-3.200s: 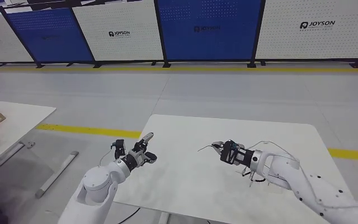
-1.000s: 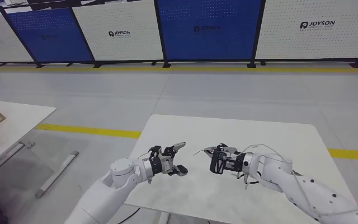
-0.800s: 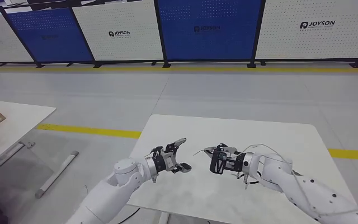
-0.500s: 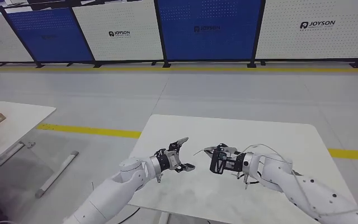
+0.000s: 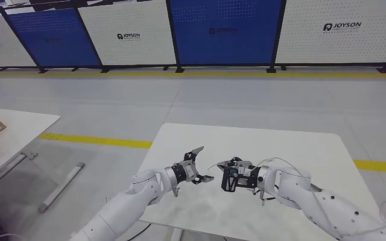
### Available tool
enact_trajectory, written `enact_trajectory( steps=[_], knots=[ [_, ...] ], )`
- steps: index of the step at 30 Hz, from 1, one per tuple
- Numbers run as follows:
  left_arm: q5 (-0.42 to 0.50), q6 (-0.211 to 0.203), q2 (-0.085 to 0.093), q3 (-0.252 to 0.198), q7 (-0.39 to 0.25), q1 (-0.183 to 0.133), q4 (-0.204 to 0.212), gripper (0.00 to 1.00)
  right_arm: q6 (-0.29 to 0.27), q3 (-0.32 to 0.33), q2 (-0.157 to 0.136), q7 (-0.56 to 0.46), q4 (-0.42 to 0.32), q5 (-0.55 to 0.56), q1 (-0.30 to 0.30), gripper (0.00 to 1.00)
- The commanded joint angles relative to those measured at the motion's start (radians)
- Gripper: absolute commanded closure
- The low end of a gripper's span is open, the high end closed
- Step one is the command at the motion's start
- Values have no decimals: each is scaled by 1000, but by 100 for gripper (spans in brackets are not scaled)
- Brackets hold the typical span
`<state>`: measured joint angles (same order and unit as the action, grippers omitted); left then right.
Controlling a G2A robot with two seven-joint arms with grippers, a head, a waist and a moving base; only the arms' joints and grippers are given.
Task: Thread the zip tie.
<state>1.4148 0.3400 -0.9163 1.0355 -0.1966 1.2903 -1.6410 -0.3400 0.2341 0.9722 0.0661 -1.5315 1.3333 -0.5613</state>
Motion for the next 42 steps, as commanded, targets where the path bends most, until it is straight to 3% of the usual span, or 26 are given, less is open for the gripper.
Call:
enact_trajectory(
  steps=[1, 6, 11, 17, 22, 25, 27, 29, 32, 42],
  knots=[
    [0, 0, 0, 0, 0, 0, 0, 0, 0, 0, 0, 0, 0, 0, 0, 100],
    [17, -3, -6, -4, 13, 3, -11, 0, 0, 0, 0, 0, 0, 0, 0, 100],
    [36, -10, -18, -16, 109, -11, -28, 0, 0, 0, 0, 0, 0, 0, 0, 100],
    [36, -10, -18, -16, 109, -11, -28, 0, 0, 0, 0, 0, 0, 0, 0, 100],
    [23, -35, -24, -20, 110, -3, -19, 0, 0, 0, 0, 0, 0, 0, 0, 100],
    [22, -17, -26, -19, 87, 1, -14, 0, 0, 0, 0, 0, 0, 0, 0, 100],
    [16, -18, -27, -15, 93, 6, -19, 24, 0, 0, 0, 0, 0, 0, 0, 100],
    [18, -13, -28, -12, 99, 10, -25, 28, 0, 0, 0, 0, 0, 0, 0, 100],
    [28, 0, -31, -7, 109, 10, -28, 51, 0, 0, 0, 0, 0, 0, 0, 100],
    [34, 0, -34, -27, 116, -2, -21, 57, 0, 0, 0, 0, 0, 0, 0, 100]
  ],
)
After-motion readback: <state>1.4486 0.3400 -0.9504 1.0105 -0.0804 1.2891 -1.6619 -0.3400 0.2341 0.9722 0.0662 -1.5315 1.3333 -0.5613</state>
